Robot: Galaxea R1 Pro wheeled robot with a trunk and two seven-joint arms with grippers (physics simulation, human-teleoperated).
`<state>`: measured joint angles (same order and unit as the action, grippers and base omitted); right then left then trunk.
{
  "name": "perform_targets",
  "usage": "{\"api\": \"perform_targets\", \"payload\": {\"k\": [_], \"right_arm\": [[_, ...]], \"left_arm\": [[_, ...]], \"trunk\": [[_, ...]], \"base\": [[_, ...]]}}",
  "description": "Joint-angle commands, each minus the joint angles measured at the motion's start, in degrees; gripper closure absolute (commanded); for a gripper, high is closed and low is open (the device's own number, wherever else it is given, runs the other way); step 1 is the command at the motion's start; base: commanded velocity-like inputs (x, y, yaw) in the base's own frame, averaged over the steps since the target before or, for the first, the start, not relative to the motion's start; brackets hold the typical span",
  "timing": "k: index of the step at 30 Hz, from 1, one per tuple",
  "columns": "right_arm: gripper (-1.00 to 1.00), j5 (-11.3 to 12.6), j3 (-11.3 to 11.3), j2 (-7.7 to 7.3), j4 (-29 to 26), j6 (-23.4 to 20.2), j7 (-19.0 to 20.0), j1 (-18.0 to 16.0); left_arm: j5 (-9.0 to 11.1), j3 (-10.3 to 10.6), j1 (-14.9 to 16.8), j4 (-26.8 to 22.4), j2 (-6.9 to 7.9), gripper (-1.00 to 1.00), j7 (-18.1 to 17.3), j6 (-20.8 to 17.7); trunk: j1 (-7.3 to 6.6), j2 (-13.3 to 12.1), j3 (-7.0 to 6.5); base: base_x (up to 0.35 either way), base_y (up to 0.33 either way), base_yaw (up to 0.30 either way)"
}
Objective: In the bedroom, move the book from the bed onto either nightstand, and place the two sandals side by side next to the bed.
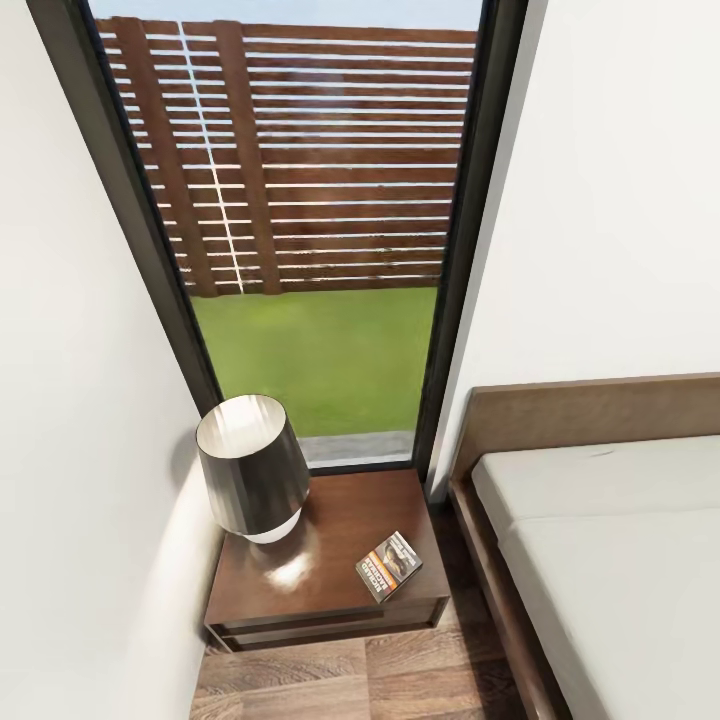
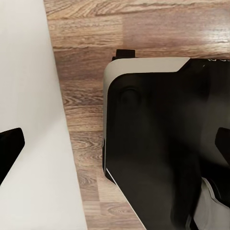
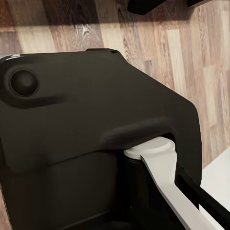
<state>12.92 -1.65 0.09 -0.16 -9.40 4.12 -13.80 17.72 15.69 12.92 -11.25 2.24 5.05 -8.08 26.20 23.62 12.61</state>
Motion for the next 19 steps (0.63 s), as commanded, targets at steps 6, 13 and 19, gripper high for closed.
{"api": "perform_targets", "payload": {"k": [6,13,19], "right_arm": [[-1.00,0.44,-0.19,-0.01,-0.02,-0.21,0.10,-0.06],[-1.00,0.44,-0.19,-0.01,-0.02,-0.19,0.10,-0.08],[-1.00,0.44,-0.19,-0.01,-0.02,-0.20,0.10,-0.04]], "left_arm": [[0.56,0.49,0.00,-0.17,0.04,-1.00,0.32,-0.35],[0.56,0.49,0.00,-0.17,0.04,-1.00,0.32,-0.35],[0.56,0.49,0.00,-0.17,0.04,-1.00,0.32,-0.35]], "trunk": [[0.03,0.10,0.10],[0.03,0.10,0.10],[0.03,0.10,0.10]], "base": [[0.000,0.000,0.000],[0.000,0.000,0.000],[0.000,0.000,0.000]]}}
